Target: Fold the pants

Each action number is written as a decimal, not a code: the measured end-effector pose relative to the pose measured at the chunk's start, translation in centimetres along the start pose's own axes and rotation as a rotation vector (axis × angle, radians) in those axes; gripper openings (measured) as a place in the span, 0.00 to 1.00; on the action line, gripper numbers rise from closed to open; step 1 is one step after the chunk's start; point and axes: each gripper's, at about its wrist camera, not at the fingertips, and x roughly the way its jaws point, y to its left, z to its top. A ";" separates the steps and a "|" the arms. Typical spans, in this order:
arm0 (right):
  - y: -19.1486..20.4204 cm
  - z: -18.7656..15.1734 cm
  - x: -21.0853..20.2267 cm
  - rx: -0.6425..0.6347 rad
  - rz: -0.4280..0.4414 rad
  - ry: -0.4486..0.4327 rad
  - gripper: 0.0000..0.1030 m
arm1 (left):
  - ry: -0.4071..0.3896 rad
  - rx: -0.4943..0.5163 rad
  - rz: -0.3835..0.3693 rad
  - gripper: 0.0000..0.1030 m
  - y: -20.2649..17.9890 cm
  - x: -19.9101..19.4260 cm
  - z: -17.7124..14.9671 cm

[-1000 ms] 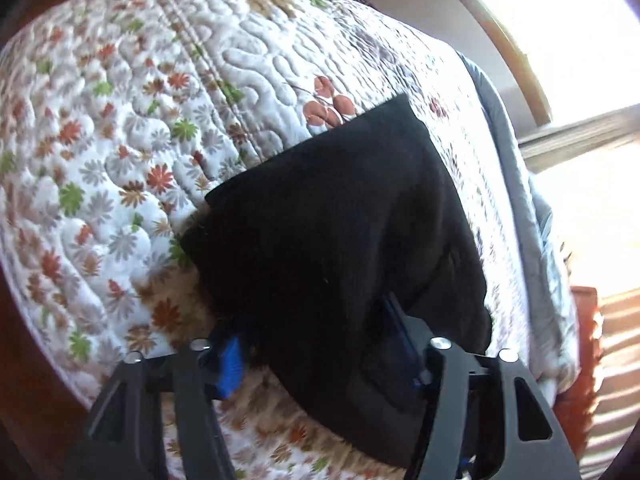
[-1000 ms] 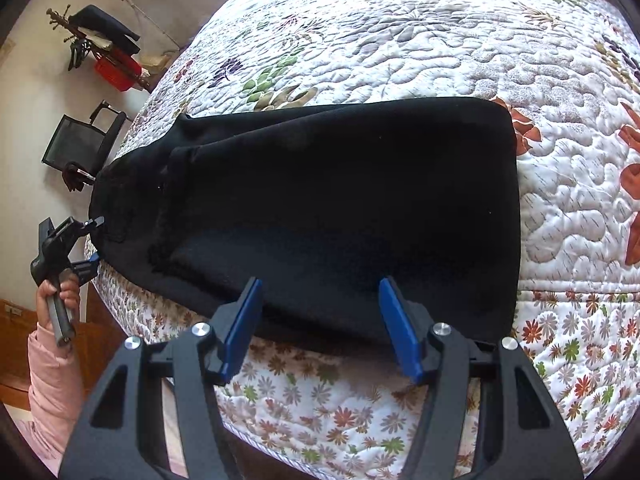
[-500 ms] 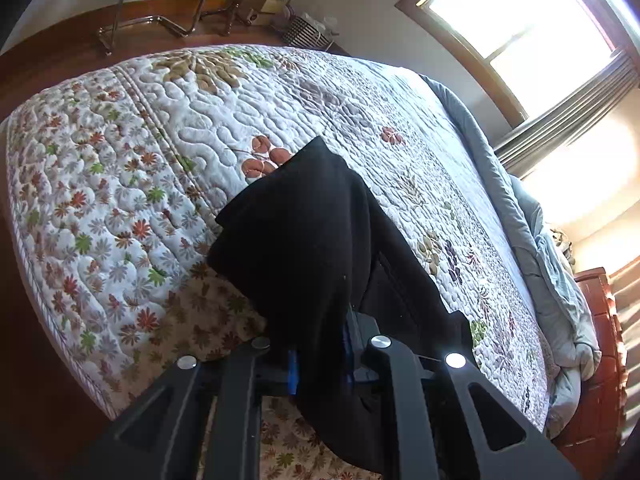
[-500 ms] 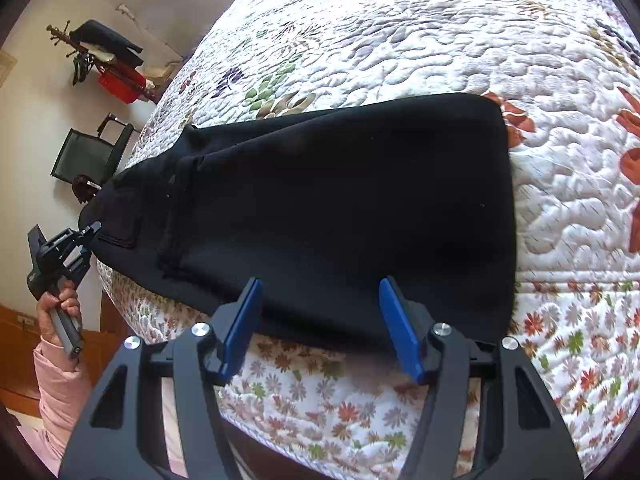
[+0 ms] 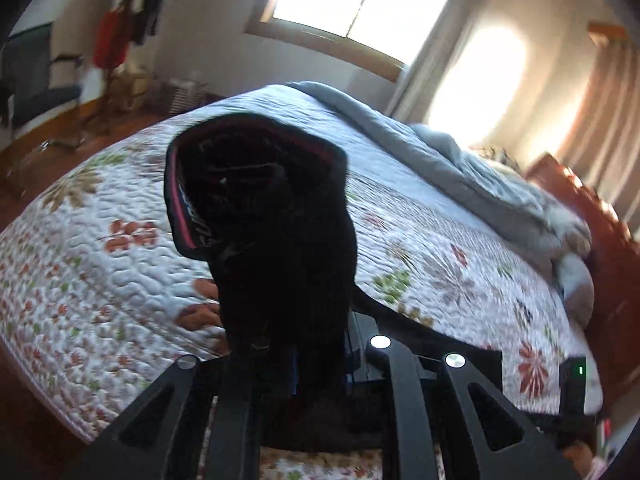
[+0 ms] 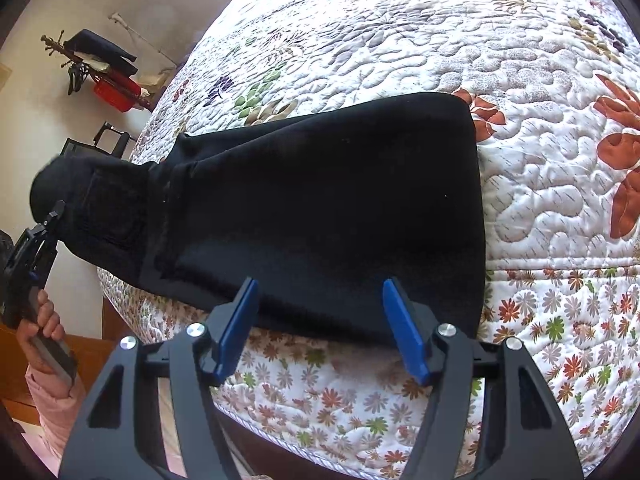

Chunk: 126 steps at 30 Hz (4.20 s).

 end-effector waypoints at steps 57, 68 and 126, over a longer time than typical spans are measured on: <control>12.1 4.3 4.8 -0.218 0.037 0.162 0.28 | 0.381 0.066 0.139 0.74 1.8 5.6 -5.3; 10.0 2.4 4.1 -0.193 0.080 0.215 0.06 | 0.422 0.109 0.142 0.84 1.4 8.6 -5.2; -5.2 2.5 -0.4 0.090 0.109 0.078 0.21 | 0.496 0.139 0.012 0.85 -4.2 10.5 -5.5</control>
